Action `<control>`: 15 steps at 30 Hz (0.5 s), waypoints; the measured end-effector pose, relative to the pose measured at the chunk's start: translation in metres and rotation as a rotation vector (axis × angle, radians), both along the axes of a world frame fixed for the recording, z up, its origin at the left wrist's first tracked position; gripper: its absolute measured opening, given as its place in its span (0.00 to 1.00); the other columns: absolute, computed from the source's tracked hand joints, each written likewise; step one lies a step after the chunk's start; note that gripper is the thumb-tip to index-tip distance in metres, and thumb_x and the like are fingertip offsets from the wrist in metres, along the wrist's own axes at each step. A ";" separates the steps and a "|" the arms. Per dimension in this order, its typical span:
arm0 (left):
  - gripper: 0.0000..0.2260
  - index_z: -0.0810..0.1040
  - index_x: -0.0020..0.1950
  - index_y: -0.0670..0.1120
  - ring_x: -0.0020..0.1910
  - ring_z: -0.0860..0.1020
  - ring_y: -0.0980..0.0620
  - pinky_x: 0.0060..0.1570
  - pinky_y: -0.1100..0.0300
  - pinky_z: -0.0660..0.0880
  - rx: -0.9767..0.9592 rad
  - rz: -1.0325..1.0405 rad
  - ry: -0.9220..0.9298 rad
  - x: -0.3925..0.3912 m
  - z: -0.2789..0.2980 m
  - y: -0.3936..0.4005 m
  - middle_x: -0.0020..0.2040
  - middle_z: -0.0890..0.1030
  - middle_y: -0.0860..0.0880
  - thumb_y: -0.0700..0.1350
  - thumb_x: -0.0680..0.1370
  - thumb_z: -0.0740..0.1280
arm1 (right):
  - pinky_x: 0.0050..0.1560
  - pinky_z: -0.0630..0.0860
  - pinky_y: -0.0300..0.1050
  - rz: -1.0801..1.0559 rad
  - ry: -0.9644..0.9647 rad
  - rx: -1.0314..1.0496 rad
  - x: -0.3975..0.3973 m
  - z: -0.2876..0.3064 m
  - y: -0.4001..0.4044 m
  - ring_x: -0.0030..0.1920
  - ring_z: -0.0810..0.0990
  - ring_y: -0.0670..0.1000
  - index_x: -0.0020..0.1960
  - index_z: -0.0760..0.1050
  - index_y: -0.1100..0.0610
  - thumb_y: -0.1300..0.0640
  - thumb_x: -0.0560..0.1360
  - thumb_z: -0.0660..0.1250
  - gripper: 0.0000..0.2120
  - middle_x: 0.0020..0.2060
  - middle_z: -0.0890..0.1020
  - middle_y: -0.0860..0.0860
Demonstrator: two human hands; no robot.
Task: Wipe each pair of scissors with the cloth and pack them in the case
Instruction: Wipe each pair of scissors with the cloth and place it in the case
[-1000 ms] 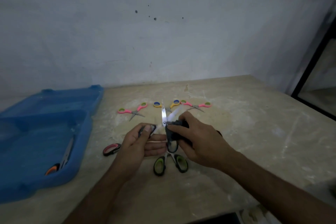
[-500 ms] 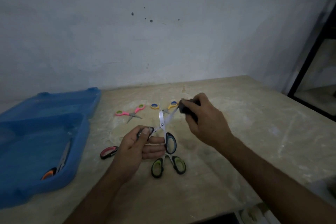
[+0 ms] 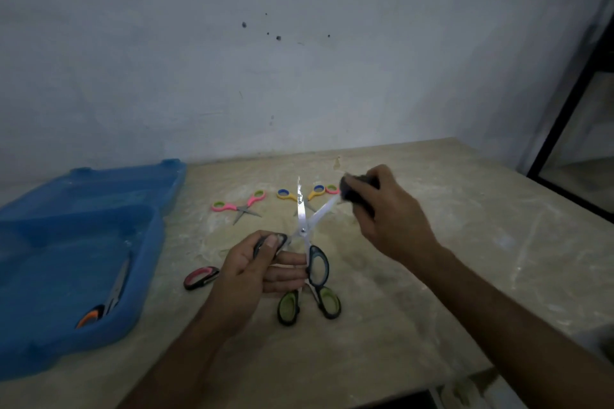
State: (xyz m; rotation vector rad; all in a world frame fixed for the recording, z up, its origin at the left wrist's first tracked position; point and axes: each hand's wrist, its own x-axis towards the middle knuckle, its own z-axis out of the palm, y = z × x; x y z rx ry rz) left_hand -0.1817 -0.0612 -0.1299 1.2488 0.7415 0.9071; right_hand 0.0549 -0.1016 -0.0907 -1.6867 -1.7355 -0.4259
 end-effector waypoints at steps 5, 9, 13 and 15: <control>0.12 0.75 0.58 0.37 0.42 0.86 0.36 0.39 0.50 0.84 -0.002 0.032 -0.003 -0.001 -0.002 0.004 0.45 0.86 0.36 0.44 0.85 0.58 | 0.35 0.79 0.47 0.136 0.046 0.068 -0.037 0.005 -0.023 0.41 0.77 0.51 0.66 0.76 0.48 0.55 0.76 0.65 0.18 0.55 0.74 0.51; 0.12 0.76 0.59 0.37 0.44 0.86 0.35 0.41 0.50 0.84 0.018 0.000 -0.004 0.000 -0.001 0.000 0.47 0.86 0.35 0.44 0.85 0.58 | 0.29 0.75 0.44 0.294 -0.201 -0.126 -0.059 -0.010 -0.023 0.43 0.78 0.55 0.68 0.76 0.51 0.51 0.74 0.62 0.22 0.55 0.76 0.55; 0.12 0.75 0.58 0.36 0.42 0.86 0.36 0.37 0.51 0.84 0.008 0.044 -0.017 -0.003 0.000 0.001 0.45 0.86 0.35 0.44 0.85 0.58 | 0.31 0.77 0.47 0.116 -0.020 -0.016 -0.030 -0.001 0.006 0.39 0.79 0.57 0.66 0.77 0.52 0.55 0.75 0.66 0.19 0.53 0.75 0.54; 0.12 0.75 0.58 0.36 0.42 0.86 0.36 0.38 0.51 0.84 0.002 0.049 -0.002 -0.003 -0.001 0.003 0.45 0.86 0.36 0.44 0.85 0.58 | 0.31 0.76 0.46 0.050 0.041 0.025 -0.022 0.011 0.010 0.37 0.79 0.57 0.65 0.78 0.53 0.57 0.75 0.69 0.18 0.53 0.75 0.54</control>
